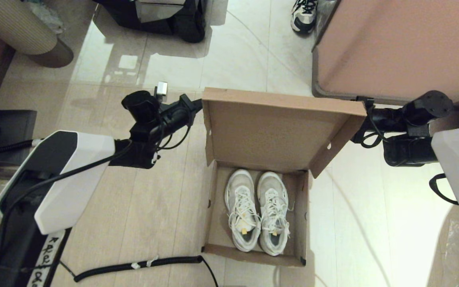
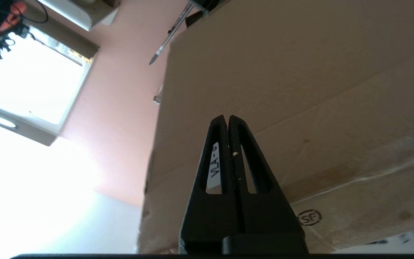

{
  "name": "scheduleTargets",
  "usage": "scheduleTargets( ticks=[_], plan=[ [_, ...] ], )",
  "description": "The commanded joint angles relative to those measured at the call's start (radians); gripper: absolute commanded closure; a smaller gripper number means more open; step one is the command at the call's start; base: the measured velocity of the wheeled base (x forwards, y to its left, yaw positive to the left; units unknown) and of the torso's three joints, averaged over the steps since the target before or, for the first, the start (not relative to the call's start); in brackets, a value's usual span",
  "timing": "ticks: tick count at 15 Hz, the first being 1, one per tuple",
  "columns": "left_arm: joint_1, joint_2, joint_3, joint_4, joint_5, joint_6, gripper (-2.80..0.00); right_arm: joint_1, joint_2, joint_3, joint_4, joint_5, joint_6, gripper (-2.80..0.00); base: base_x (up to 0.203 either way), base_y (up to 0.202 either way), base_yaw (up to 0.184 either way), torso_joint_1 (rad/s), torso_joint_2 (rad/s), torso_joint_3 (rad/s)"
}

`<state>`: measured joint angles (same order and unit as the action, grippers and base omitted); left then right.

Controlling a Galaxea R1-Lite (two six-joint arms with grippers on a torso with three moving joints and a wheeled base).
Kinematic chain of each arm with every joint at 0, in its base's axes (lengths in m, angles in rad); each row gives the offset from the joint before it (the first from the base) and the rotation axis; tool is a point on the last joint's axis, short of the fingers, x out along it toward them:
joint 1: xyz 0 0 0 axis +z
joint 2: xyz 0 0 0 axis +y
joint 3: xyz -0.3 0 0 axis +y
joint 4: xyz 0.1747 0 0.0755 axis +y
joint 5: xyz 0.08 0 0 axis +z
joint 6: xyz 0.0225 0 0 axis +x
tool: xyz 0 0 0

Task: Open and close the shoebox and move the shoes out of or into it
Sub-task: Close the shoe box

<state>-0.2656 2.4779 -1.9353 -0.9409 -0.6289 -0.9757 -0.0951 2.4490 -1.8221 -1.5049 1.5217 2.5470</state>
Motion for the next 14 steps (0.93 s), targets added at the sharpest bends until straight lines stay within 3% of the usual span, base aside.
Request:
scheduleTargets(
  ticks=[1,2,5,9,14],
  plan=[
    [-0.012,0.009,0.001,-0.019,-0.007,-0.012,0.00,0.006,-0.015,0.060,-0.025,0.008,0.052,0.00,0.000,0.000,0.000,0.000,0.00,0.000],
    [-0.012,0.003,0.001,-0.021,-0.011,-0.023,0.00,0.006,-0.022,0.078,-0.025,0.008,0.053,0.00,0.000,0.000,0.000,0.000,0.00,0.000],
    [-0.012,-0.051,0.033,-0.041,-0.050,-0.141,0.00,0.006,-0.025,0.085,-0.025,0.008,0.061,0.00,0.000,0.000,0.000,0.000,0.00,0.000],
    [-0.009,-0.110,0.152,-0.048,-0.215,-0.178,0.00,0.008,-0.036,0.103,-0.025,0.008,0.061,0.00,0.000,0.000,0.000,0.000,0.00,0.000],
    [-0.001,-0.156,0.299,-0.112,-0.477,-0.184,0.00,0.011,-0.067,0.150,-0.025,0.008,0.061,0.00,0.000,0.000,0.000,0.000,0.00,0.000]
  ],
)
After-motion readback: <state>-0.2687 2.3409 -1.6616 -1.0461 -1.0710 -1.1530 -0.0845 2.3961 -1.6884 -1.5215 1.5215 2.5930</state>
